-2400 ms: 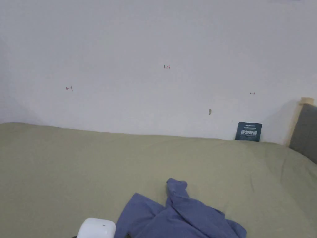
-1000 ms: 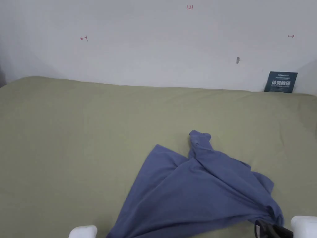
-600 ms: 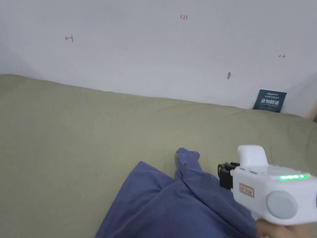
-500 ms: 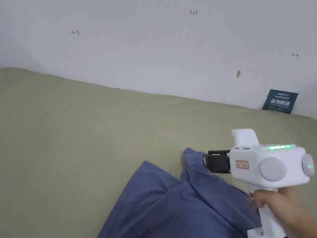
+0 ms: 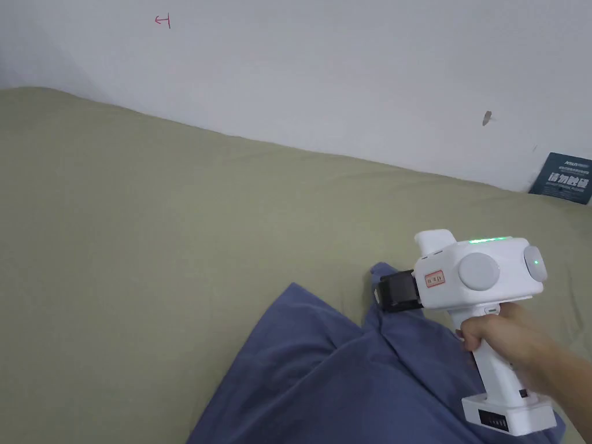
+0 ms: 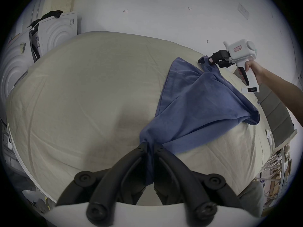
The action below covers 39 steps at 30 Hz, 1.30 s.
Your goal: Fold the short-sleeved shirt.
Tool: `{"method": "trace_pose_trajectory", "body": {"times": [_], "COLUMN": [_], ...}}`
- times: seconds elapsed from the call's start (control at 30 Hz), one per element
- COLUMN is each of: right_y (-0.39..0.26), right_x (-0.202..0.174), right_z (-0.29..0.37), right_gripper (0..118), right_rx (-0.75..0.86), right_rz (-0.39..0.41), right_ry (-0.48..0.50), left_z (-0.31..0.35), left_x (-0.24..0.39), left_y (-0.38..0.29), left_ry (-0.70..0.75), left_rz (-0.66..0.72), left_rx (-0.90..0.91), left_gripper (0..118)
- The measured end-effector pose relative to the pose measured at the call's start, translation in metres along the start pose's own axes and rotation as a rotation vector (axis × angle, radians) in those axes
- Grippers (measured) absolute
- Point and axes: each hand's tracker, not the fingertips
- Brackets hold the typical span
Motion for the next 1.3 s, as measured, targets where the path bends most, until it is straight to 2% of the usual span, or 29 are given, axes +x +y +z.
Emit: {"method": "trace_pose_trajectory", "body": {"times": [0.03,0.1,0.13,0.17,0.2,0.23,0.27,0.3,0.33,0.4,0.53,0.7,0.83,1.03,1.2,1.3], "right_y": [-0.002,-0.007,-0.008,-0.008,-0.009,-0.01,-0.009,-0.008,-0.007,-0.003,0.006,0.023,0.041,0.068,0.089,0.103], "right_x": [0.0,-0.002,-0.004,-0.006,-0.005,0.0,0.006,0.009,0.013,0.015,0.013,0.013,0.015,0.028,0.041,0.047], "right_z": [-0.002,-0.006,-0.005,-0.004,0.0,0.009,0.017,0.026,0.034,0.055,0.105,0.172,0.216,0.269,0.309,0.333], "right_gripper": [99,93,68,30,7,7,7,7,7,7,7,7,7,7,7,7], "right_rx": [-0.002,0.021,0.033,0.042,0.051,0.109,0.128,0.145,0.17,0.231,0.356,0.53,0.602,0.711,0.799,0.84], "right_rz": [-0.004,0.038,0.06,0.066,0.047,-0.006,-0.055,-0.087,-0.089,-0.063,-0.028,0.003,0.029,0.034,0.05,0.045], "right_ry": [0.026,-0.035,-0.086,-0.12,-0.123,-0.114,-0.043,-0.004,-0.015,0.016,0.015,0.008,-0.014,-0.039,-0.075,-0.085], "left_z": [0.0,-0.001,-0.002,-0.002,-0.002,-0.002,-0.003,-0.002,-0.002,-0.001,0.006,0.026,0.047,0.073,0.093,0.107], "left_x": [-0.001,-0.002,-0.002,-0.002,-0.003,-0.004,-0.005,-0.006,-0.007,-0.01,-0.012,-0.01,-0.01,0.013,0.023,0.029], "left_y": [0.0,0.001,0.001,0.002,0.004,0.006,0.009,0.013,0.017,0.029,0.062,0.128,0.188,0.266,0.321,0.354], "left_ry": [-0.002,-0.005,-0.005,-0.008,-0.011,-0.017,-0.025,-0.033,-0.041,-0.069,-0.121,-0.117,-0.157,-0.142,-0.171,-0.138], "left_rz": [0.005,0.013,0.014,0.02,0.031,0.038,0.042,0.045,0.049,0.069,0.087,-0.013,-0.052,-0.202,-0.197,-0.219], "left_rx": [0.0,0.003,0.002,0.001,0.005,0.01,0.009,0.019,0.032,0.063,0.158,0.303,0.407,0.52,0.58,0.647], "left_gripper": [6,6,6,6,6,6,6,6,6,6,6,6,6,6,6,6]}}
